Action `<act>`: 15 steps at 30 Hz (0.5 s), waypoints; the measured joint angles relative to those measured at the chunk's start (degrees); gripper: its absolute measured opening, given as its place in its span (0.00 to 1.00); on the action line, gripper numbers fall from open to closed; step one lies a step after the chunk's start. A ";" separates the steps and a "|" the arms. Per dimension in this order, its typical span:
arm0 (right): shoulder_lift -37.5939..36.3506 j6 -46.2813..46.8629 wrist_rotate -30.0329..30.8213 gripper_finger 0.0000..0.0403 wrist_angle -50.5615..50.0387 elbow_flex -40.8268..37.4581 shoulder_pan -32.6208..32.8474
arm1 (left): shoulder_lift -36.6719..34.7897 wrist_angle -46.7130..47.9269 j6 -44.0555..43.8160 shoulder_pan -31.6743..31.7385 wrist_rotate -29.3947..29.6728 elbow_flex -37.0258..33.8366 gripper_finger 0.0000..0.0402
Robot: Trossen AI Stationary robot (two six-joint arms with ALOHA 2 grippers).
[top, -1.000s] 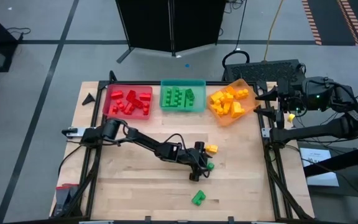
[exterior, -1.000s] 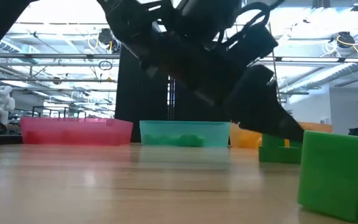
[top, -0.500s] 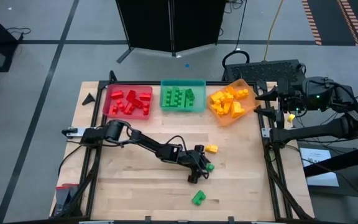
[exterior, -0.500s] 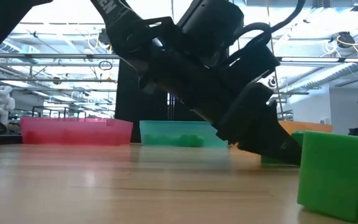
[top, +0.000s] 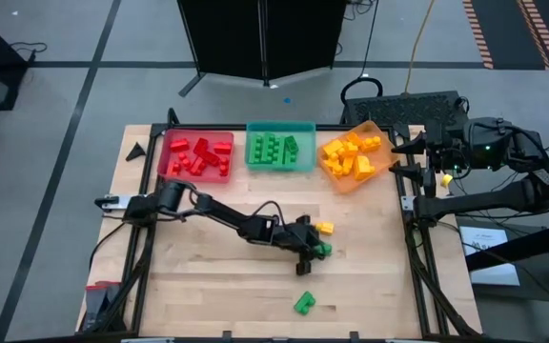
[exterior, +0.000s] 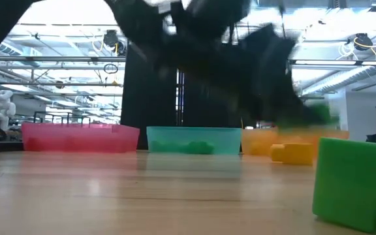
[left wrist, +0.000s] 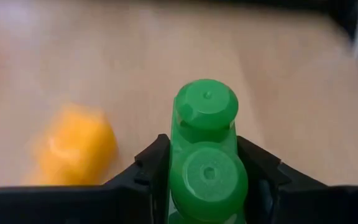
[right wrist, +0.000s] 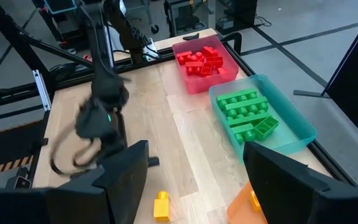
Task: Sort blocks
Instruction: Put the green game piece into the blue bin
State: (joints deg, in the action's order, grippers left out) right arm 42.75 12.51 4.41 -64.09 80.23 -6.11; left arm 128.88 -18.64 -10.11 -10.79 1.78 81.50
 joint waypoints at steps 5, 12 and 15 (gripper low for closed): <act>0.00 -0.08 0.01 0.64 0.99 0.00 0.00 | -8.08 2.52 0.18 2.34 7.82 0.31 0.34; -0.01 -1.18 0.01 0.64 3.45 0.00 0.01 | -16.10 13.40 3.86 13.34 19.92 0.36 0.34; -0.01 -1.69 0.04 0.64 4.37 0.00 0.01 | -16.48 16.41 1.26 19.65 19.94 0.24 0.34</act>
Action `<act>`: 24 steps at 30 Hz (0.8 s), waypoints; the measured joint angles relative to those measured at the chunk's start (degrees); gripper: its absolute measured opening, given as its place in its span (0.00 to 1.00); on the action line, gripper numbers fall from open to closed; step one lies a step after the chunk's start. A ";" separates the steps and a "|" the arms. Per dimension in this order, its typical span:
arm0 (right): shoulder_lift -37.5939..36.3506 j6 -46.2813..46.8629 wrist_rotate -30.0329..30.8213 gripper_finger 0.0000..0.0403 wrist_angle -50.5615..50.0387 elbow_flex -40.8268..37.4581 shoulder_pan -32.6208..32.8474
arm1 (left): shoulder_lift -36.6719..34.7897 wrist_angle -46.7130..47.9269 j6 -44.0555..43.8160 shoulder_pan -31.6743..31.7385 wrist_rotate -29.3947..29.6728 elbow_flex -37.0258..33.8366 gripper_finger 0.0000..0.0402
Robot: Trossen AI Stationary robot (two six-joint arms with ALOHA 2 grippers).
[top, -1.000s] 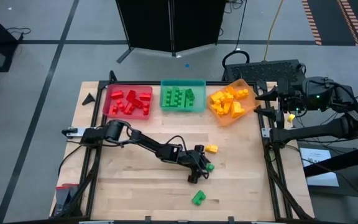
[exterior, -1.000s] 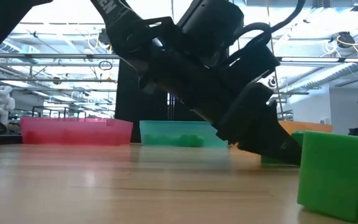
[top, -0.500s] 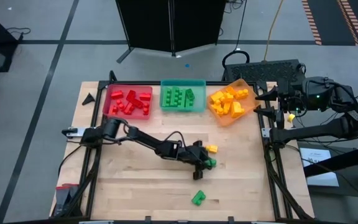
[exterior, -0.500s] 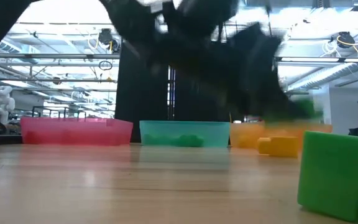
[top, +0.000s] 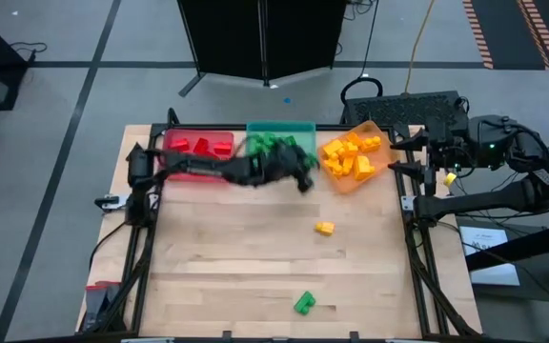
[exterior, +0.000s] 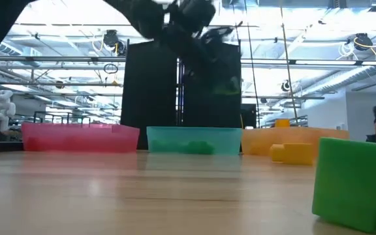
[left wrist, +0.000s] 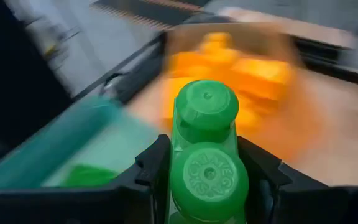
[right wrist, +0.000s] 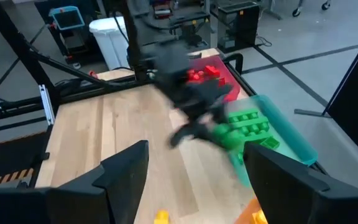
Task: Sort blocks
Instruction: Put the green game piece into the blue bin
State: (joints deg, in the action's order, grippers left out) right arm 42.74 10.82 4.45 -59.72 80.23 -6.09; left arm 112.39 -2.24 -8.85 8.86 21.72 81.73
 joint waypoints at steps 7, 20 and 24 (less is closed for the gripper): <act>0.01 0.09 0.00 0.64 0.37 0.00 0.00 | 0.96 2.02 -7.02 10.90 -4.40 -1.10 0.34; 0.02 0.07 0.00 0.64 0.37 0.00 -0.02 | 0.86 6.44 -4.24 13.04 -6.91 -1.88 0.67; 0.02 0.07 0.00 0.64 0.37 0.00 0.01 | 0.86 6.64 -4.30 13.05 -7.13 -1.86 0.93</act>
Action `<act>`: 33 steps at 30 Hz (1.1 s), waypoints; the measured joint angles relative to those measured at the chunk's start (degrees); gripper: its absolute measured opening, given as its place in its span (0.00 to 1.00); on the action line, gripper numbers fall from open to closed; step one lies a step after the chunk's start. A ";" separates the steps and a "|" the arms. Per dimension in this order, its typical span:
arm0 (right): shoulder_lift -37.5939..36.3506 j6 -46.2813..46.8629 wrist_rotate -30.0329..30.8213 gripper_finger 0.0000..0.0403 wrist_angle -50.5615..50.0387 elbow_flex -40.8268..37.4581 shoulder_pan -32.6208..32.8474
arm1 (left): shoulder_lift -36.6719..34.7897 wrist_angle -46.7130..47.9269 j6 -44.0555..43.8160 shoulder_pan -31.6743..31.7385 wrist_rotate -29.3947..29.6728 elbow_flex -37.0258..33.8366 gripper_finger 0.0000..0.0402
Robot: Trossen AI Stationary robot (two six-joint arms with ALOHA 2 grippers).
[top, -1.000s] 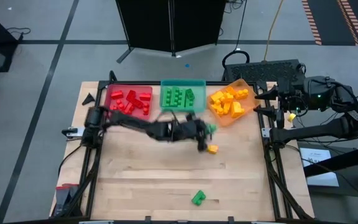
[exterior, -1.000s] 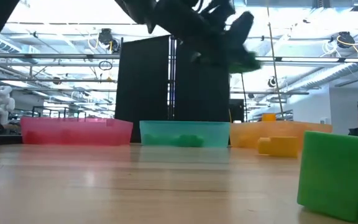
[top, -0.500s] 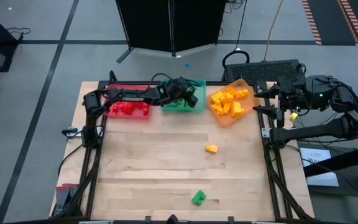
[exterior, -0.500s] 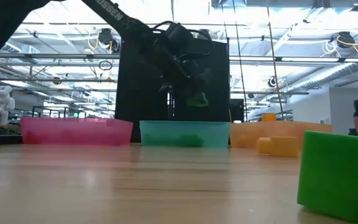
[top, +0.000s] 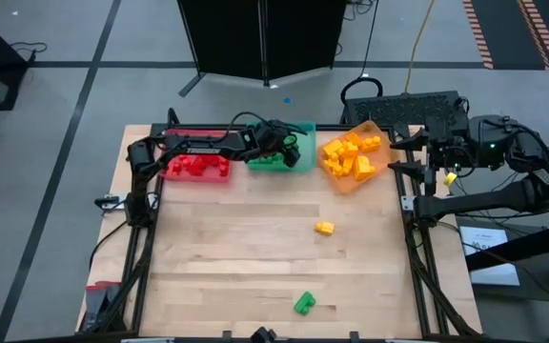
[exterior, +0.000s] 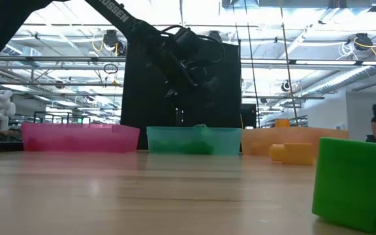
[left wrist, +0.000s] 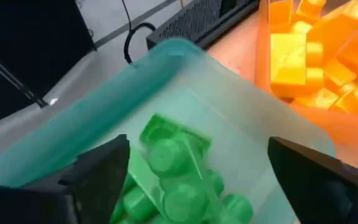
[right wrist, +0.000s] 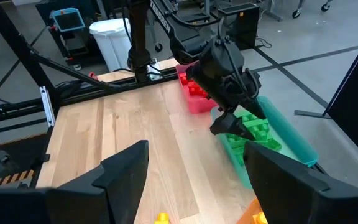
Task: Sort blocks
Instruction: Put the green game piece into the blue bin, then put the yellow game piece into the orange bin
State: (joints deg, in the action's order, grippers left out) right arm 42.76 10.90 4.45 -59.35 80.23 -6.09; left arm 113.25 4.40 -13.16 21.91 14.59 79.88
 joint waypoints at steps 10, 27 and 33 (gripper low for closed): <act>0.00 0.28 -0.02 0.64 -0.02 0.00 0.00 | 0.00 -9.16 7.93 -6.87 -25.88 0.04 0.87; -0.01 0.42 -0.04 0.64 -0.49 0.00 -0.02 | 12.92 -24.96 21.85 -20.55 -18.93 0.13 0.86; -0.02 0.42 -0.04 0.64 -1.11 0.00 -0.02 | 16.95 -27.14 17.54 -21.32 -23.06 0.13 0.86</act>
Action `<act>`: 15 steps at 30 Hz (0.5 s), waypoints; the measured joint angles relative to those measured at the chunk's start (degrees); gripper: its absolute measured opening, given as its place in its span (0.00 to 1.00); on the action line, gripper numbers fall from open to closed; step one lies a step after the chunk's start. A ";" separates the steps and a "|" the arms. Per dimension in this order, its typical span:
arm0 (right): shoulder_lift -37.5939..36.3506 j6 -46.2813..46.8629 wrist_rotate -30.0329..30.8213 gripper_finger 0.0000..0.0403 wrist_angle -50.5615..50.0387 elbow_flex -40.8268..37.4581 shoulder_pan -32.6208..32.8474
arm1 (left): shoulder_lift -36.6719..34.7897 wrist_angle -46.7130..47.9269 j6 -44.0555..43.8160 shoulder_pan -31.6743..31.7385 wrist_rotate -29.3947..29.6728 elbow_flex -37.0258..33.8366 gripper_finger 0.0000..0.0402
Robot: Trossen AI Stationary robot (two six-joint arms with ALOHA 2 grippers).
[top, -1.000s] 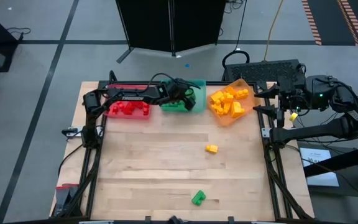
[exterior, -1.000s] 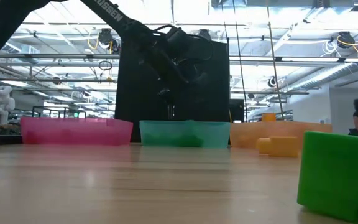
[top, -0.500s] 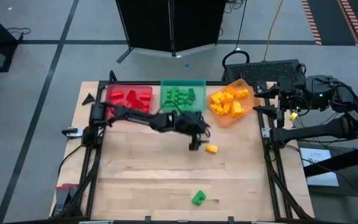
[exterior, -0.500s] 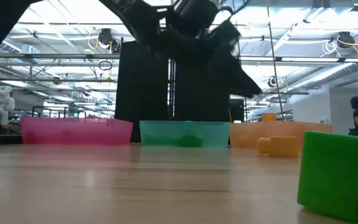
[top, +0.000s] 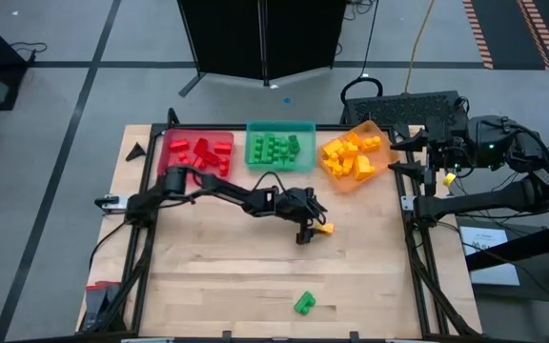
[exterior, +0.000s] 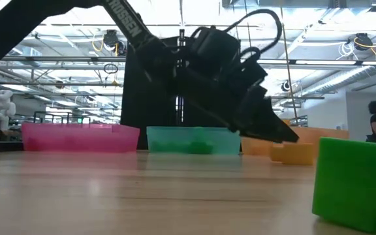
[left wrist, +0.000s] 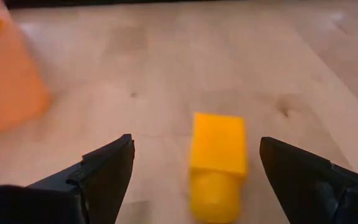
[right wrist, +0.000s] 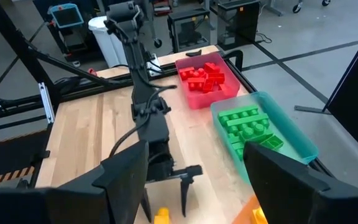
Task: Sort blocks
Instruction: Put the yellow game piece into the orange bin
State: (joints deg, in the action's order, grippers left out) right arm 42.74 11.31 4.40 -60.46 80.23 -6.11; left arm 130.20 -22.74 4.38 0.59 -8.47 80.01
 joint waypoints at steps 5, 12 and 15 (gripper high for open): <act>0.01 0.00 0.00 0.64 -1.70 0.00 0.02 | 2.35 -3.49 -0.79 -1.56 -0.21 0.04 0.86; 0.02 1.37 0.00 0.64 -2.04 0.00 0.00 | 6.24 -5.40 -2.56 -2.29 2.82 0.15 0.85; 0.01 1.51 0.00 0.64 -2.04 0.00 0.02 | 6.96 -6.54 -5.62 -2.17 3.01 0.24 0.79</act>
State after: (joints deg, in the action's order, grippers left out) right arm 42.75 12.82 4.40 -62.50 80.23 -6.09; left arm 137.15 -29.28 -1.24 -1.58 -5.46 80.25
